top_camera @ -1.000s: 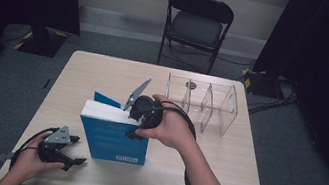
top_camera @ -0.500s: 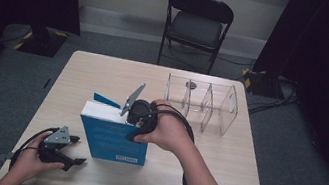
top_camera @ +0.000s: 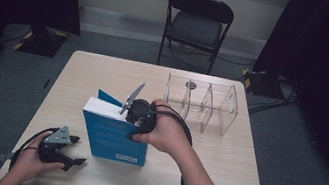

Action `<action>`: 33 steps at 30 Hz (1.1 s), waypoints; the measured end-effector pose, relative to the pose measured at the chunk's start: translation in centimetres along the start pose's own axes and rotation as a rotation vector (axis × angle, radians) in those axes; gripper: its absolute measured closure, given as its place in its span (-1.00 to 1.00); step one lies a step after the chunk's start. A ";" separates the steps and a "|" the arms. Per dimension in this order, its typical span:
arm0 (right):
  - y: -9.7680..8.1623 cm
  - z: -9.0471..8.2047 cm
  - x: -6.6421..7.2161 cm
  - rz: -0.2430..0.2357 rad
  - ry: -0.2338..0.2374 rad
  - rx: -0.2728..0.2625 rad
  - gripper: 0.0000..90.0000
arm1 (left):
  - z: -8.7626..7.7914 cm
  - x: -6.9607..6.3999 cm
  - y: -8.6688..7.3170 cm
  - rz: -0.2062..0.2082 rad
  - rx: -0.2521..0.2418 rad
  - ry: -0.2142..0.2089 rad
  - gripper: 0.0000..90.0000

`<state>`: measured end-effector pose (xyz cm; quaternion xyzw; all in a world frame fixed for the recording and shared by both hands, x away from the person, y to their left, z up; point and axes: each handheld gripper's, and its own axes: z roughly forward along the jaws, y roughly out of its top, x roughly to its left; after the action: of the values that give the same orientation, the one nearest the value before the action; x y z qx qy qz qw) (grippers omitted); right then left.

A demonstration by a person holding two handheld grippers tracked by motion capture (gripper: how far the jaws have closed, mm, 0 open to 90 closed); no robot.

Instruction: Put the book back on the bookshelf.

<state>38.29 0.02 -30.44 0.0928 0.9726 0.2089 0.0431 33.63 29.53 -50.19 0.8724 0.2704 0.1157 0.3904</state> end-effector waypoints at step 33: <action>-0.7 -0.6 1.3 0.112 -0.013 -0.015 0.37 | 0.2 -0.1 0.1 0.013 0.012 -0.026 -0.83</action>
<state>36.86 -0.60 -30.21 0.1484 0.9640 0.2174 0.0384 33.67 29.24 -50.27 0.8778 0.2604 0.1054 0.3880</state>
